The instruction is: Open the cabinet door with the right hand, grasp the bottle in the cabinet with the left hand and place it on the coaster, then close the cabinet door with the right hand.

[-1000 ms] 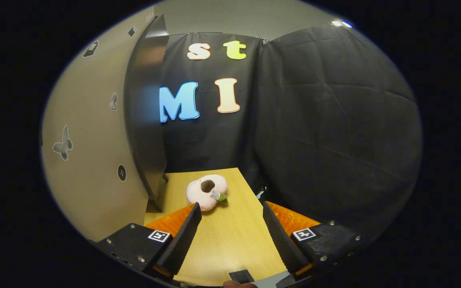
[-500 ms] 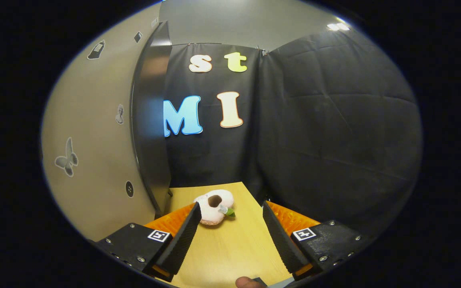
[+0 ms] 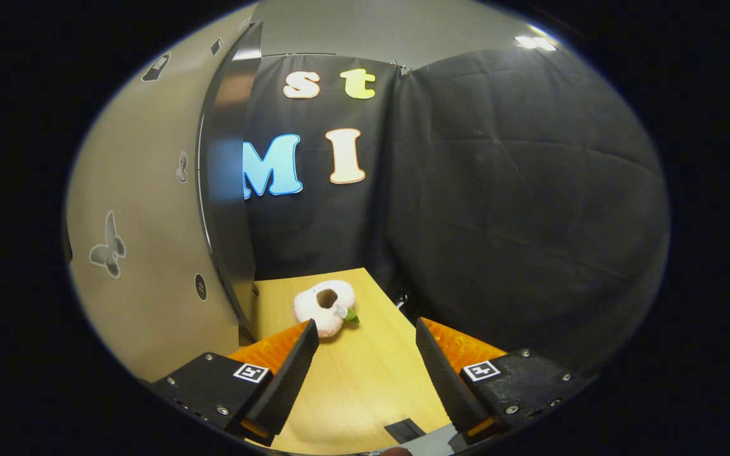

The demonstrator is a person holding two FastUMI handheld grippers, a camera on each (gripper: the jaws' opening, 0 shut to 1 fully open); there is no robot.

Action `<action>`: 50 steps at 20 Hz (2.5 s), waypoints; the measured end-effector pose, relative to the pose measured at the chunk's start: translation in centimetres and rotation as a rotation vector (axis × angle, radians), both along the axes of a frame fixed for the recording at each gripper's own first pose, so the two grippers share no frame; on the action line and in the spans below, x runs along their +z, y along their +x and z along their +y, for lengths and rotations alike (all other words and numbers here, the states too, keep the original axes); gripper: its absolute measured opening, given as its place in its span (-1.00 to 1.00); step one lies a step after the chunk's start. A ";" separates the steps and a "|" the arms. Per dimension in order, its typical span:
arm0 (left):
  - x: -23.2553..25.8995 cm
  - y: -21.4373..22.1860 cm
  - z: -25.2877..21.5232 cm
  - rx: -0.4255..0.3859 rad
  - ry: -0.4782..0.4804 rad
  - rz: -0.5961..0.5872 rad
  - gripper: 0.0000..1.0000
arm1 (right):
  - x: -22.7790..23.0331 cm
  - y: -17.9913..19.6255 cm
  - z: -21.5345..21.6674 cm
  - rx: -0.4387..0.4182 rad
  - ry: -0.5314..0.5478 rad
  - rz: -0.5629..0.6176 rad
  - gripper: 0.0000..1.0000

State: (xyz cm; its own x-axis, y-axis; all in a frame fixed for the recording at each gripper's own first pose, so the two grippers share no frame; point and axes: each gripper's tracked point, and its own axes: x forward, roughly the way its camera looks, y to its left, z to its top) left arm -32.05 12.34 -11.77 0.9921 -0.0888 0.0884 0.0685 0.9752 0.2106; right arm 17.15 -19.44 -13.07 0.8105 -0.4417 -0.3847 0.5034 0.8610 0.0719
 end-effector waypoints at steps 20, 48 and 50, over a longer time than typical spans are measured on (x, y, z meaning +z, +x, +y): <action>-27.0 -6.9 4.1 0.242 -0.050 0.075 0.45 | -10.0 -4.6 0.9 0.291 -0.197 0.179 0.89; 1.8 -12.6 3.6 0.257 -0.040 -0.181 0.83 | -3.8 -1.0 3.1 0.364 -0.022 -0.002 0.90; 5.4 -12.5 2.9 0.220 -0.040 -0.191 0.75 | -1.7 -0.6 2.9 0.354 0.006 -0.065 0.91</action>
